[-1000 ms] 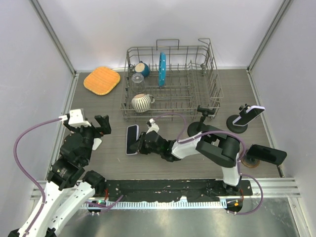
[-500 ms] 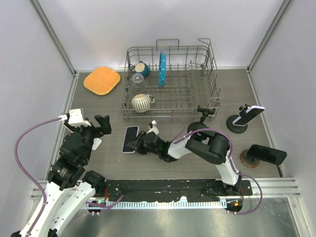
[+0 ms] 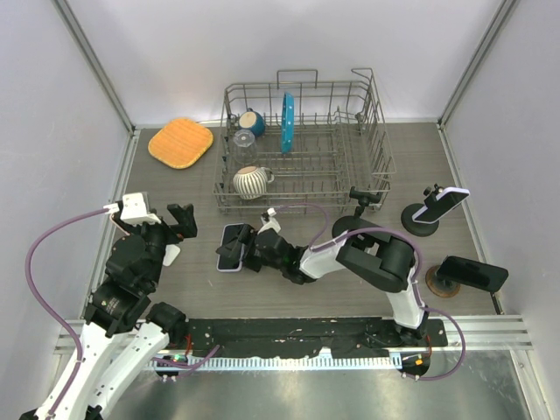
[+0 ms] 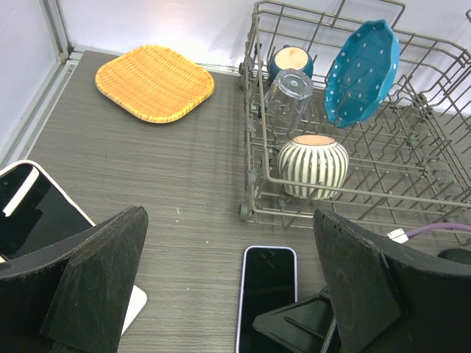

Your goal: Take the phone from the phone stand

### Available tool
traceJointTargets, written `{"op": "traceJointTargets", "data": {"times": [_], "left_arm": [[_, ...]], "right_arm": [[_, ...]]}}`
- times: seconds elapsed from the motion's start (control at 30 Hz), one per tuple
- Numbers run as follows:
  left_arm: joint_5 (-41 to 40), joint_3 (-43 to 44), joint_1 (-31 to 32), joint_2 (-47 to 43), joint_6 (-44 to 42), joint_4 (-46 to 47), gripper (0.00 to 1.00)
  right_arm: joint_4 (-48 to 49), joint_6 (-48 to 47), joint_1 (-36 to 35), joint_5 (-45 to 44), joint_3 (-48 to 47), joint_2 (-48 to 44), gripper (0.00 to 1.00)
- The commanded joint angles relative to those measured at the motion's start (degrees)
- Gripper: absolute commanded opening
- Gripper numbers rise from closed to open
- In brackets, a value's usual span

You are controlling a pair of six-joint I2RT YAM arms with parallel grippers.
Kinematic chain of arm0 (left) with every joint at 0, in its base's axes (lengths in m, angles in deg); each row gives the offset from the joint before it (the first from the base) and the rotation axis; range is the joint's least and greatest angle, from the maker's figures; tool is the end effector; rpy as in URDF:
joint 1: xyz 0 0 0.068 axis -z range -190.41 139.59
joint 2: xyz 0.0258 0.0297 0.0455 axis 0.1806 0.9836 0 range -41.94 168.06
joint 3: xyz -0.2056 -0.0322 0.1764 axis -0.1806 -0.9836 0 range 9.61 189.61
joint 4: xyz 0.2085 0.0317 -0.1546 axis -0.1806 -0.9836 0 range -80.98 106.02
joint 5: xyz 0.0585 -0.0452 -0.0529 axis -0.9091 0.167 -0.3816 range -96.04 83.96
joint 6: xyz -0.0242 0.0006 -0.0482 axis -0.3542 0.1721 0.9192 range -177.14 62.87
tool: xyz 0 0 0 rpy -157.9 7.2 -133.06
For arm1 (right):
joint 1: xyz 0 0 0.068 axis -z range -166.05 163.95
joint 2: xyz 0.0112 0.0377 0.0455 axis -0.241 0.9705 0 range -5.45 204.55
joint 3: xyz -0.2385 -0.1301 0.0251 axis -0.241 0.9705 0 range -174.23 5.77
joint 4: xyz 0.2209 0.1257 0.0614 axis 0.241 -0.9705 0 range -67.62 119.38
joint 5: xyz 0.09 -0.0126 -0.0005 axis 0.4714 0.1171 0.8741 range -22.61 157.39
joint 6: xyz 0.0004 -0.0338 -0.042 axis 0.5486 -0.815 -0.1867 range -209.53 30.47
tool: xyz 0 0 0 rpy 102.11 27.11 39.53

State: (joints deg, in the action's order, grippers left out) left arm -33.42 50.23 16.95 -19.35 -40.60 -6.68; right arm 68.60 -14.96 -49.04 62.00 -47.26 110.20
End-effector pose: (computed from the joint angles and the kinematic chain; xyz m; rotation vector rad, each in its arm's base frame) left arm 0.0928 -0.0296 0.3392 -0.2076 1.6334 -0.1904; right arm 0.1851 0.3554 0.1181 0.3015 2.2719 1.3635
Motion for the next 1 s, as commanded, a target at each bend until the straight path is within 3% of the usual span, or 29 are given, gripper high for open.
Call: {"op": "traceJointTargets", "data": {"times": [0.0, 0.43, 0.67, 0.97], "left_arm": [[0.22, -0.02, -0.37, 0.09, 0.43, 2.48, 1.0], [-0.22, -0.1, -0.37, -0.18, 0.52, 2.4, 1.0], [-1.1, -0.02, -0.46, 0.35, 0.87, 2.05, 1.0], [-1.63, 0.07, -0.37, 1.05, 1.31, 1.69, 1.0]], "right_arm": [[-10.04, -5.3, 0.75, -2.52, 1.0, -2.45, 0.84], [-18.91, -16.02, 1.28, -7.52, 1.44, -5.61, 0.9], [-24.98, -19.89, 1.28, -14.55, 4.08, -11.41, 0.97], [-26.91, -30.51, 0.93, -13.77, 6.02, -22.13, 1.0]]}}
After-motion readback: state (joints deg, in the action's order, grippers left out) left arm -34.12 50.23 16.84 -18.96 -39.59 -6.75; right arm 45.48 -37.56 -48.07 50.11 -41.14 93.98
